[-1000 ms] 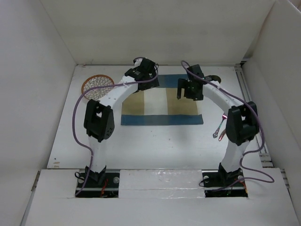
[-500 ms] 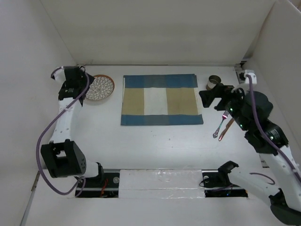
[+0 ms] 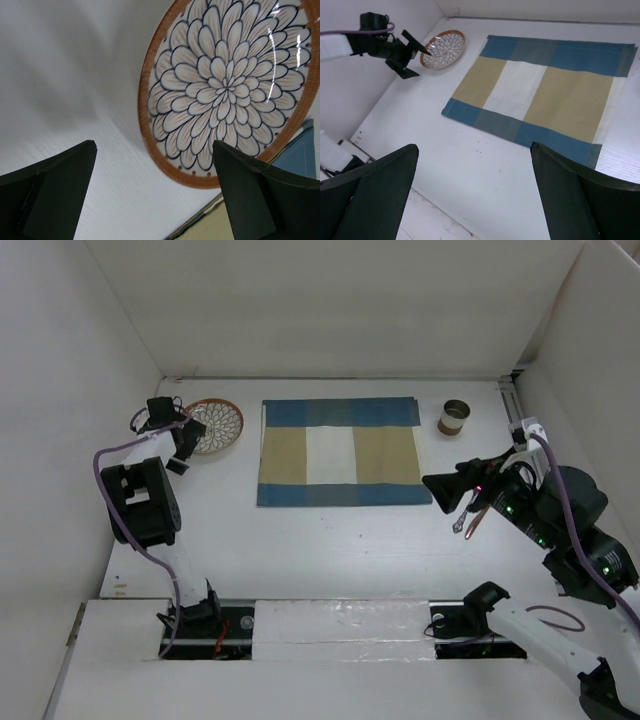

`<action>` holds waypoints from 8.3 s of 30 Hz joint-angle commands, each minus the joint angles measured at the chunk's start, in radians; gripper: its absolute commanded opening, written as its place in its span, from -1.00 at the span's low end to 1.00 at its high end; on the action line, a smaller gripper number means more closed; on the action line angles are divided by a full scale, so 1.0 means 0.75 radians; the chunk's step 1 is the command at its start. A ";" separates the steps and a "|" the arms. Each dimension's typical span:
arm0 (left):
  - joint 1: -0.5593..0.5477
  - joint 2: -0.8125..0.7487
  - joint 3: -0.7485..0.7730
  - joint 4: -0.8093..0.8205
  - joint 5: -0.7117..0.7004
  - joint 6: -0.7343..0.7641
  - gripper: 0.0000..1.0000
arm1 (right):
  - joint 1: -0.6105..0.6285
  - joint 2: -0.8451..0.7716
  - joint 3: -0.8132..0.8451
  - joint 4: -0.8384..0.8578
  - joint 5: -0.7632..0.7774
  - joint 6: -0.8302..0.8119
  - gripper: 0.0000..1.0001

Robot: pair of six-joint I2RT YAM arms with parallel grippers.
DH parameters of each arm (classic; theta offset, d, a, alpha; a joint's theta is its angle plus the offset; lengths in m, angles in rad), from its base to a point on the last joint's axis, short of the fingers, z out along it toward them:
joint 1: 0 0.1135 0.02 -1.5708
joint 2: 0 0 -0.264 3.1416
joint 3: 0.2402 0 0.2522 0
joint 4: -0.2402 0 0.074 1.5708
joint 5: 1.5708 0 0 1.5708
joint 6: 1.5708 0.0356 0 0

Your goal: Set the dinner table for one person

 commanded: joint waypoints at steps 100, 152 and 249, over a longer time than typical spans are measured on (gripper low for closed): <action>-0.745 0.141 -0.055 0.955 0.643 -0.187 0.62 | -0.002 -0.048 -0.125 -0.021 0.018 -0.036 1.00; -0.604 -1.092 -0.431 -0.277 -0.004 0.541 1.00 | -0.669 1.950 1.029 0.143 0.492 0.193 -1.00; -0.604 -1.242 -0.415 -0.293 -0.079 0.519 1.00 | -1.131 1.068 -0.474 0.110 0.247 0.326 0.60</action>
